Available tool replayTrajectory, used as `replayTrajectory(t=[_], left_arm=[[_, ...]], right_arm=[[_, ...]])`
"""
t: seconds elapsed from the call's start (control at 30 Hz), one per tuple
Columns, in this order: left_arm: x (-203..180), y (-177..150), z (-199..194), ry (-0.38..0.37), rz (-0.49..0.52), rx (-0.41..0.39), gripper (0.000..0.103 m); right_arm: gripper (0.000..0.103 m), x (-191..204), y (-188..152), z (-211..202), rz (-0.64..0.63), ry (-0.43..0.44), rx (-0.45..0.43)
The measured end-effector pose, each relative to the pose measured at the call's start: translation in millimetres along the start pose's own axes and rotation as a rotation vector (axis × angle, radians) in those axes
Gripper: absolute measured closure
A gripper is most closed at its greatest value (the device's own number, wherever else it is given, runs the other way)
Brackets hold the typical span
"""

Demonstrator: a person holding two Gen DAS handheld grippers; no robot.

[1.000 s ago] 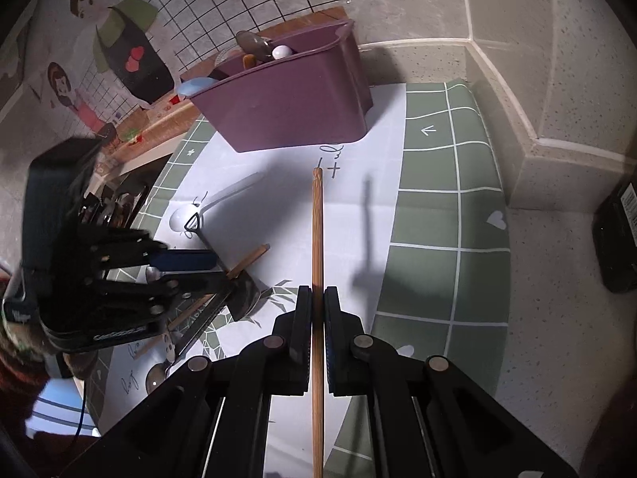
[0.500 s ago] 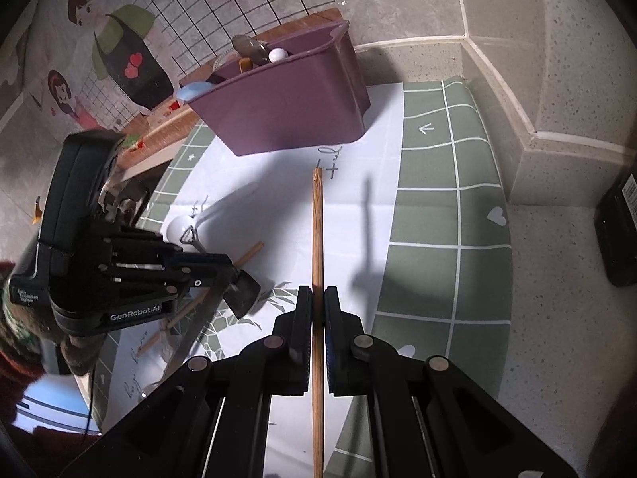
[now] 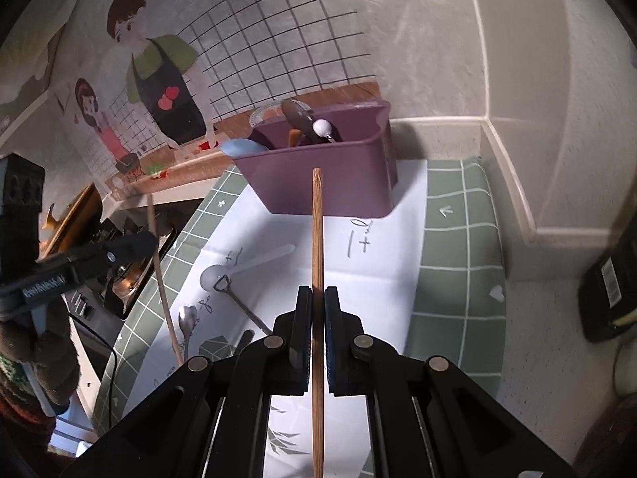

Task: Organize utensils
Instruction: 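Lift both chopsticks over the caddy and drop them in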

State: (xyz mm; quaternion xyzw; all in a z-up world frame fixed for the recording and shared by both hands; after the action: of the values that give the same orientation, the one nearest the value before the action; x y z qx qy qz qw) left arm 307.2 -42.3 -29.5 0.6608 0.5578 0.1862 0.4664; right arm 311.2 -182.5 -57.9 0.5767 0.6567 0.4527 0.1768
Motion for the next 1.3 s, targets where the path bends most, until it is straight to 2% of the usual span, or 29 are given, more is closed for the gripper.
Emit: replayTrajectory(t=[0.1,0.23,0.3,0.37,0.47,0.6,0.83,1.13,1.3], left_arm=[[-8,36,-20,-0.023,-0.005,-0.088,0.098],[-29,127,-65,-0.055,0.034,-0.310,0.098],[-32,171,-84,-0.044,0.043,-0.424,0.098],[-28,203,-89,-0.023,0.029,-0.514,0.098],[-12,222,-75,0.026,-0.009,-0.576,0.098],[8,225,-40,0.043,-0.088,-0.590,0.098],[21,216,28,0.076,-0.070,-0.542,0.098],[29,202,80,0.138,-0.012,-0.529,0.098],[39,183,102,0.148,-0.029,-0.492,0.098]], right_arm=[[0.098,11,32,-8,-0.021,0.009,-0.081],[0.098,46,138,-55,-0.108,0.052,-0.373],[0.098,58,177,-69,-0.150,0.056,-0.471],[0.098,65,208,-70,-0.172,0.044,-0.540],[0.098,62,229,-55,-0.174,0.044,-0.604],[0.098,46,230,-18,-0.144,0.034,-0.622],[0.098,15,220,54,-0.108,-0.015,-0.563],[0.097,-9,209,94,-0.091,-0.038,-0.551],[0.097,-14,196,109,-0.100,-0.057,-0.530]])
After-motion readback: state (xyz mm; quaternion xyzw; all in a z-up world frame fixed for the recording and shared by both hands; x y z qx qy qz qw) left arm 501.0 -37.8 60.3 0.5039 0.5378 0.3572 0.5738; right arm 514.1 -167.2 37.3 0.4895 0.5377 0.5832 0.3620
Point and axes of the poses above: each gripper's, at about its wrist camera, not at the fingertips, and z roughly the way its jaws point, x to its left, y to its top, the point moved 10 cm from there along z, roughly the way its jaws point, and after that the axes turned 13 degrees about -x, right-handed, at the moved point
